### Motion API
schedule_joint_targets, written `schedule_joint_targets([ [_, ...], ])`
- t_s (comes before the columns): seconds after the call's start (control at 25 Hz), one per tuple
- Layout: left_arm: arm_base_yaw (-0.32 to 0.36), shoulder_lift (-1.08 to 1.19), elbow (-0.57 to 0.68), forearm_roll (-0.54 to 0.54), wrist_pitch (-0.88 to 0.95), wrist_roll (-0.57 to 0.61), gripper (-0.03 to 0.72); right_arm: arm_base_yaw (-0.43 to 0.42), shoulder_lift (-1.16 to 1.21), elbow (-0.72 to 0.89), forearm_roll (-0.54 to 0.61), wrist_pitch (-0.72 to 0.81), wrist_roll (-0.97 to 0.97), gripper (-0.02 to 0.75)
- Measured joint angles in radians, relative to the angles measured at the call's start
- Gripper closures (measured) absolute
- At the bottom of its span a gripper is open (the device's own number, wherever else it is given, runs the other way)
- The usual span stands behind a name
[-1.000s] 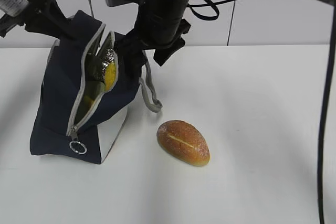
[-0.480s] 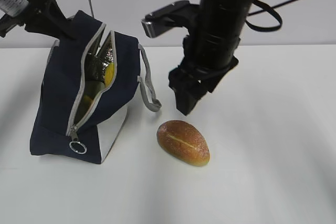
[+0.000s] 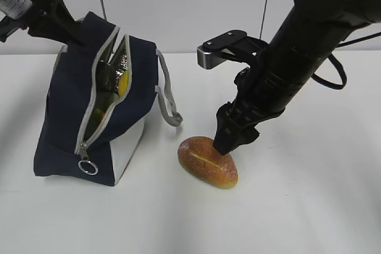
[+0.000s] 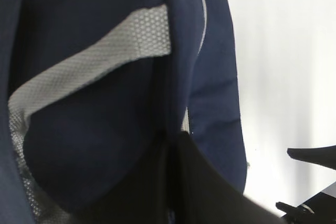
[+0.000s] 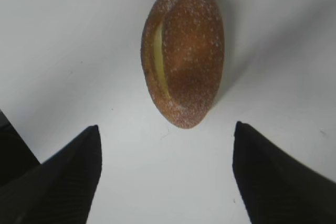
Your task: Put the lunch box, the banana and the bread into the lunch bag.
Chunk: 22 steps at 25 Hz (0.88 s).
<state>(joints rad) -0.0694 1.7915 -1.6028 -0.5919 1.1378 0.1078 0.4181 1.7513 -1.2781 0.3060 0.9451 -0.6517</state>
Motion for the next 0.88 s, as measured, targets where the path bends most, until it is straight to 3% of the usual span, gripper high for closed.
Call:
schedule_joint_targets([
  [0.44, 0.000, 0.000, 0.000, 0.001, 0.000, 0.001, 0.690, 0.000, 0.137, 0.005, 0.051, -0.131, -0.065, 0.119],
  [0.88, 0.000, 0.000, 0.000, 0.001, 0.003, 0.002, 0.690, 0.000, 0.296, -0.108, 0.118, -0.122, -0.106, 0.125],
])
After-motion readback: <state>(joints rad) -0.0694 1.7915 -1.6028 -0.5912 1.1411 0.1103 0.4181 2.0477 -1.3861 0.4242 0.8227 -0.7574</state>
